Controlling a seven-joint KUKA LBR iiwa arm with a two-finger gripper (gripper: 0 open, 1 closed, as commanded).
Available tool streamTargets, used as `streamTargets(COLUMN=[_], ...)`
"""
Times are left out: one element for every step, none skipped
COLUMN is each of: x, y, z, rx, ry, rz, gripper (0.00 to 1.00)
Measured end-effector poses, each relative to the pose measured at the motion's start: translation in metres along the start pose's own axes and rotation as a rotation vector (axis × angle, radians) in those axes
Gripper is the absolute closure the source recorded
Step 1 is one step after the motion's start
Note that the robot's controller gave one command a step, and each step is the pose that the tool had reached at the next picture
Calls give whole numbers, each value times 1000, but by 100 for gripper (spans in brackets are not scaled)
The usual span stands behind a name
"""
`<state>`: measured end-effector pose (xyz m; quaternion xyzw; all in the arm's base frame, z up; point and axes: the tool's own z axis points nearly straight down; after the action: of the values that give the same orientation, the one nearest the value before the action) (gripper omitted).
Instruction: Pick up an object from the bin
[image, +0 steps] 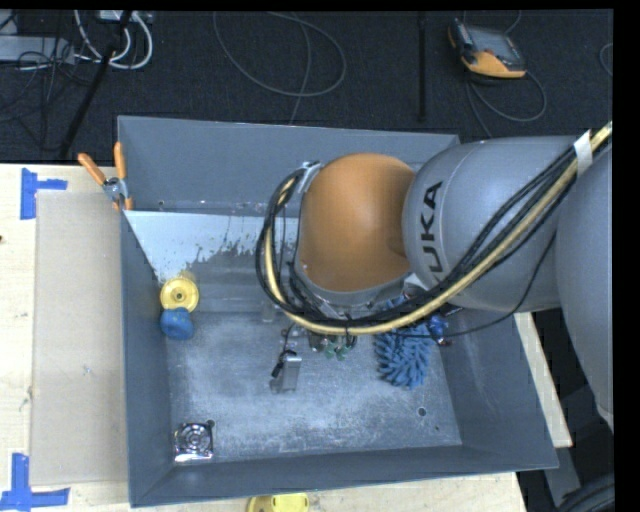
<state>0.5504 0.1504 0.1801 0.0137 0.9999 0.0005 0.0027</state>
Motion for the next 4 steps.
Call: streamTargets(x=[13, 16, -12, -31], y=[-15, -42, -30, -53], z=[12, 11, 3, -13], rx=[1, 2, 1, -1], ry=[5, 14, 3, 5], rz=[2, -161, -157, -4], gripper=[0, 0, 0, 0])
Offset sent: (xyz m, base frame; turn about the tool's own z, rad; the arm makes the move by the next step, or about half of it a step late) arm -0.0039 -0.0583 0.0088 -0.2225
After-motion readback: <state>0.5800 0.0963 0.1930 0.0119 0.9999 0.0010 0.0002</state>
